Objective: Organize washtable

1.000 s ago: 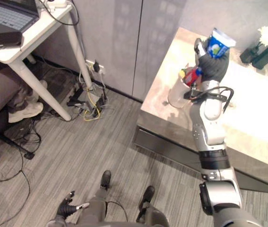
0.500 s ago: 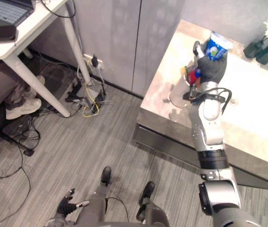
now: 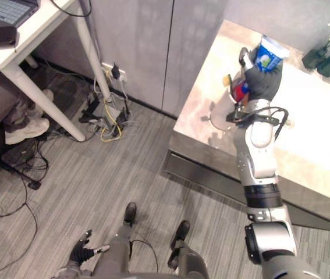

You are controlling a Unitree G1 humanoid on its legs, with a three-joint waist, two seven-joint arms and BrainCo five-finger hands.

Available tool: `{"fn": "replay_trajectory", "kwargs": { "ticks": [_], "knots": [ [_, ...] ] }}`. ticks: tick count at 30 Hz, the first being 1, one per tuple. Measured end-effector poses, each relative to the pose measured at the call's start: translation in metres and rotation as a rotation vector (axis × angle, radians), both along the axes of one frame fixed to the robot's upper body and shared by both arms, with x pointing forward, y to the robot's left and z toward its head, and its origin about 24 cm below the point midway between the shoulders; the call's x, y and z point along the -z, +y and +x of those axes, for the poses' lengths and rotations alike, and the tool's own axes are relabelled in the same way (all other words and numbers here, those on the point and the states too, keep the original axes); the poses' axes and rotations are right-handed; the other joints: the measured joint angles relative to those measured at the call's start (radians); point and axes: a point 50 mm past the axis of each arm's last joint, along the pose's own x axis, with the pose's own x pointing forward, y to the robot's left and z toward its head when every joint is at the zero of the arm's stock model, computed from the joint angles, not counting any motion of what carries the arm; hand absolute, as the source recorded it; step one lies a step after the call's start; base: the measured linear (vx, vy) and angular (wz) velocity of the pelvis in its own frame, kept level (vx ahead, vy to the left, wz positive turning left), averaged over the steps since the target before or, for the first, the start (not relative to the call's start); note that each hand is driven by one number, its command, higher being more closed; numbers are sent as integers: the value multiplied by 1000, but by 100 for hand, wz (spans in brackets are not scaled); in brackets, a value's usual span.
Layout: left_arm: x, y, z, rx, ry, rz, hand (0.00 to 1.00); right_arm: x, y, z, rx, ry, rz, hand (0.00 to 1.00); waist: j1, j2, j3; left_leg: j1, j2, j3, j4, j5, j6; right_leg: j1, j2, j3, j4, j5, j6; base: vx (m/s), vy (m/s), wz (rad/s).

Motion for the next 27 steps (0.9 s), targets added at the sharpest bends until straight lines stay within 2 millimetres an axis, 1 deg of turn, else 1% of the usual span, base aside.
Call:
{"fn": "replay_trajectory", "kwargs": {
  "ticks": [2, 3, 7, 27],
  "knots": [
    [0, 0, 0, 0, -2, 0, 0, -1, 1, -1, 2, -7, -6, 100, 0, 0, 4, 0, 0, 0, 0, 0, 0, 0, 0, 0, 0, 0, 0, 0, 0, 0],
    [0, 0, 1, 1, -3, 0, 0, -2, 1, -2, 0, -13, -7, 0, -1, 0, 8, 0, 0, 0, 0, 0, 0, 0, 0, 0, 1, 0, 0, 0, 0, 0],
    [-2, 1, 2, 2, -10, 2, 0, -4, 2, -3, -3, -28, -7, 0, -3, -3, 16, 0, 0, 0, 0, 0, 0, 0, 0, 1, 1, 0, 0, 0, 0, 0],
    [-2, 1, 2, 1, -11, 1, 0, -4, 2, -3, -2, -30, -6, 0, -2, -3, 16, 1, 0, 1, 0, 0, 0, 0, 0, 1, 1, 1, -1, 0, 0, 0]
  ]
}}
